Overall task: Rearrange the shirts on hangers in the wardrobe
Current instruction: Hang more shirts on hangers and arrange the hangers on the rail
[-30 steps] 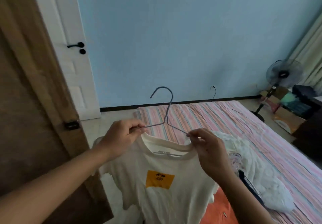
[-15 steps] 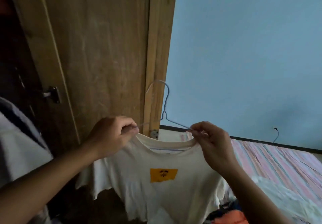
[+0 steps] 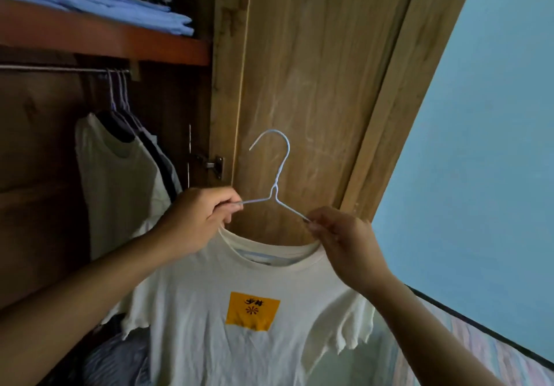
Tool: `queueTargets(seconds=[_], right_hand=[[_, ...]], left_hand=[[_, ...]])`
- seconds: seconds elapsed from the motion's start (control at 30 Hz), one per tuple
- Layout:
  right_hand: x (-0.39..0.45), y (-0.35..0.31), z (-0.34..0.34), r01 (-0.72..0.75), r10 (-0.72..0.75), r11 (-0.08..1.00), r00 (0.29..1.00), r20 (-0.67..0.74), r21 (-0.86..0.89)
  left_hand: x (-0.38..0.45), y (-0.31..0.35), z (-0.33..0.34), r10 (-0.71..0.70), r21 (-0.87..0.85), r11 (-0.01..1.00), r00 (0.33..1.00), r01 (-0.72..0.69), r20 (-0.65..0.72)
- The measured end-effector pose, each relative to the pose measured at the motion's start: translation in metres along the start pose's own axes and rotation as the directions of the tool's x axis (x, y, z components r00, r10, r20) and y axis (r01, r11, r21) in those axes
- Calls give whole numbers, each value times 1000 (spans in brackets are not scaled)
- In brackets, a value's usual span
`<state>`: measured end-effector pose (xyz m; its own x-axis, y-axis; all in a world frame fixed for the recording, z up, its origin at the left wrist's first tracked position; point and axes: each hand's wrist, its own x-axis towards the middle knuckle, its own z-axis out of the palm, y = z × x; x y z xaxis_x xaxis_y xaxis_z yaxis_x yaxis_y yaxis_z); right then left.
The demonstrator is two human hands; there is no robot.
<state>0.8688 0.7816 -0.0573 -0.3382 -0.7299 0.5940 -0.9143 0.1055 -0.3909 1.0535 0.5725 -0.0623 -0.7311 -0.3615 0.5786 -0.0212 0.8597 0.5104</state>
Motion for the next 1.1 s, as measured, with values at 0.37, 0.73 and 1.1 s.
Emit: queueTargets(seconds=[0.37,0.73,1.1], right_hand=[[70,-58,77,185,-215,968,959,184,167],[125,-134,175,-104,-93,877,922,376,469],[189,-167,255,-65,-80,887,953,291,458]], left_hand=[[-31,-64,-77,-187,50,980,977,193,-104],[-43,-165,-158,-241,170,949,957,267,-161],[-39,-201,-196,-75,874,404,962,271,-264]])
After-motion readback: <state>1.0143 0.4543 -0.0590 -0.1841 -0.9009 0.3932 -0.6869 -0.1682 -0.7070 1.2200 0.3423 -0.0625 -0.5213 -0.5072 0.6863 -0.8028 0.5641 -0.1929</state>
